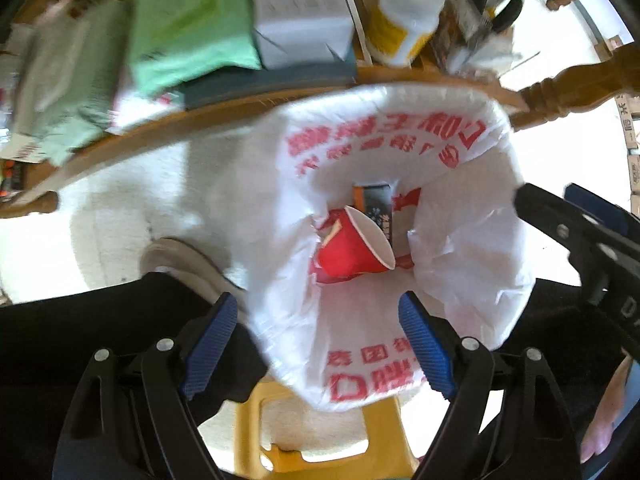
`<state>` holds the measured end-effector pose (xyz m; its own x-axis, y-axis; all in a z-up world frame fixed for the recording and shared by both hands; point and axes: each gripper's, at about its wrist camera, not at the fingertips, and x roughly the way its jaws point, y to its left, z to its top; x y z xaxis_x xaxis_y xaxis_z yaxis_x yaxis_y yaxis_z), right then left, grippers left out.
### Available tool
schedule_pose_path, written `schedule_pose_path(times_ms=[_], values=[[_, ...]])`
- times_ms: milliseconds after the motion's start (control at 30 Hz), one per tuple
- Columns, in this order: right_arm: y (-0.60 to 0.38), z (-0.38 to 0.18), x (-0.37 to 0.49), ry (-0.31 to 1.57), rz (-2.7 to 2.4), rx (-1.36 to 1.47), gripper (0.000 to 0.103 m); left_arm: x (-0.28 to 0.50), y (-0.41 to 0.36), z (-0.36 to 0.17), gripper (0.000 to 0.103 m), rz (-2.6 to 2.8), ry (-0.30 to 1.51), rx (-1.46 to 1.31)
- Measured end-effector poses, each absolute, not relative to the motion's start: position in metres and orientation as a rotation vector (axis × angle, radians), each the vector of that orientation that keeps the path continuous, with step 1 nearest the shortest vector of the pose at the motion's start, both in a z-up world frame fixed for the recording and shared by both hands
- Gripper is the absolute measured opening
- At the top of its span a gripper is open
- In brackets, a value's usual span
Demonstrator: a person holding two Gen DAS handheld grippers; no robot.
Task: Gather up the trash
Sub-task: 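Raise both tools back up to the table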
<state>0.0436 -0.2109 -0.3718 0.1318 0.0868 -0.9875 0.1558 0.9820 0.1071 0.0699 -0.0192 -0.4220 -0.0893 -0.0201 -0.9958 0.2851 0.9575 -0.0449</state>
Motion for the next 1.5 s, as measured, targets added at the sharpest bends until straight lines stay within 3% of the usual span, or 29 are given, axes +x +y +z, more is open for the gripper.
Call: schedule_pose_path(times_ms=[167,367,600,833,1100,1500], values=[[-0.214,-0.314,0.018,1.371,0.010,0.226,0.082,0.054,0.000,-0.358,0.084,-0.304,1.571,0.233],[-0.212,-0.225,0.000,1.256,0.065,0.142,0.082,0.050,0.019,-0.236,0.085,-0.355,1.428,0.270],[-0.221,-0.093,0.029,1.093,0.126,0.050,0.086,0.101,0.021,-0.097,0.086,-0.285,1.255,0.324],[-0.234,0.003,0.078,0.981,0.143,-0.010,0.088,0.165,0.018,-0.012,0.087,-0.232,1.236,0.222],[-0.243,0.042,0.152,0.993,0.200,0.019,0.088,0.218,0.009,0.017,0.087,-0.191,1.265,0.158],[-0.223,0.036,0.222,1.066,0.300,-0.037,0.088,0.276,0.000,-0.022,0.087,-0.104,1.392,0.015]])
